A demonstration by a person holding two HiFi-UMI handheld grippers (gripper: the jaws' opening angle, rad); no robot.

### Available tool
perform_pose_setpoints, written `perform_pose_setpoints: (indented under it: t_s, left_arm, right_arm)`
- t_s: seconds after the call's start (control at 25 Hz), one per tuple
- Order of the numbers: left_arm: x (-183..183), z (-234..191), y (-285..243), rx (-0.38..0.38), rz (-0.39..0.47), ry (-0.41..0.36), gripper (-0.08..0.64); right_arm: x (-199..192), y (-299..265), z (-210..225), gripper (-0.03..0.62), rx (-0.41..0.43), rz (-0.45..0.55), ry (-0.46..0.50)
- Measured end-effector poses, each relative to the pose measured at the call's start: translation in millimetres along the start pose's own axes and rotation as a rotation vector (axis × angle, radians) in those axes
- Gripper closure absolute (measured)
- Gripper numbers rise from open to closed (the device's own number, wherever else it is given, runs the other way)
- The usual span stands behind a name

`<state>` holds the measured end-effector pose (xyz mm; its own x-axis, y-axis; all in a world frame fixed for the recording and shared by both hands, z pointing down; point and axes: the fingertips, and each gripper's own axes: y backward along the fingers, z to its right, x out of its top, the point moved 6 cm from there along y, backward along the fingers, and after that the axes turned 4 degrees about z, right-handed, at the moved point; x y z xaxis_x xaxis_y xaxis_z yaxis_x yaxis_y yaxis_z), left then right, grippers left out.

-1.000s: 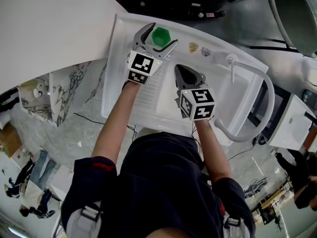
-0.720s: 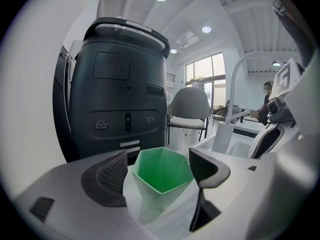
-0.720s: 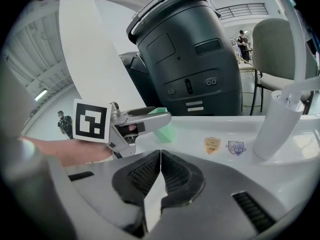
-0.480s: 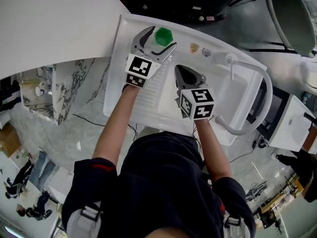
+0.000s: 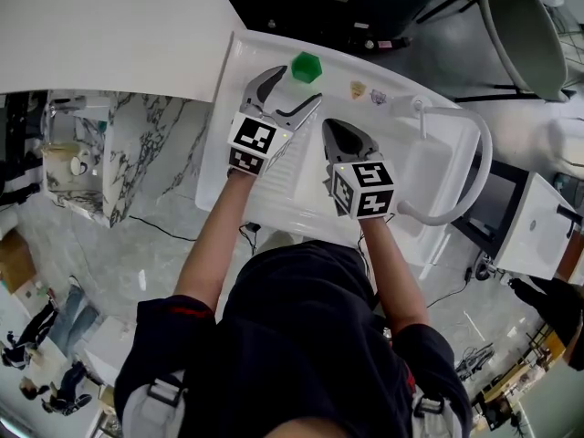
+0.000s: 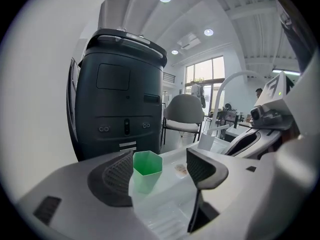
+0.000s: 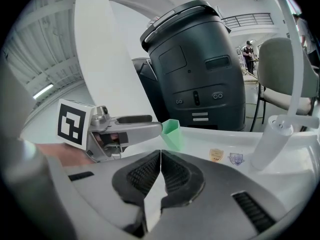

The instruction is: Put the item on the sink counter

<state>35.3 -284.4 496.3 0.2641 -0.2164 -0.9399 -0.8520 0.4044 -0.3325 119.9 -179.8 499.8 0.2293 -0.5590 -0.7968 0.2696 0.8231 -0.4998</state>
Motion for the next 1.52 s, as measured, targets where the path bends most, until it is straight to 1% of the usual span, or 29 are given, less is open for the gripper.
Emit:
perform_pose_setpoints:
  t_s: [0.08,0.2,0.4,0.6,0.76,0.88,1.12,1.32,1.52]
  left_arm:
    - [2.9,4.4,7.8,0.003,0.003,0.009,0.251]
    - [5.8,12.2,19.2,0.002,0.005,0.014,0.293]
    - [8.7,25.3,38.5,-0.009,0.01,0.012,0.355]
    - [13.0,38.5,60.4,0.004,0.017,0.019,0.399]
    - [12.7,51.1,75.6,0.004,0.019,0.021,0.453]
    - [16.9,62.1,85.2,-0.012,0.034,0.017,0.476]
    - [22.8,79.5,107.8,-0.012,0.064,-0.005,0.517]
    - [21.5,91.5,131.9,-0.01,0.055,-0.012,0.535]
    - [21.4,102.3,156.9,-0.005,0.078,-0.012,0.543]
  right_arm:
    - [3.6,3.5,-2.0,0.558,-0.005,0.011,0.01]
    - [9.3,10.5,-4.3,0.558,-0.015,0.032,0.023]
    - [16.2,24.7,-8.6,0.558,-0.03,0.061,0.04]
    - [21.7,38.7,-16.2,0.558,-0.042,0.094,0.061]
    - [25.2,48.8,-24.2,0.558,-0.044,0.113,0.08]
    - [29.1,58.6,-31.1,0.558,-0.051,0.137,0.1]
    - [28.4,77.7,-45.4,0.558,-0.061,0.165,0.123]
    - [22.5,91.5,-62.6,0.558,-0.06,0.183,0.14]
    - [17.5,106.4,-77.7,0.558,-0.064,0.207,0.153]
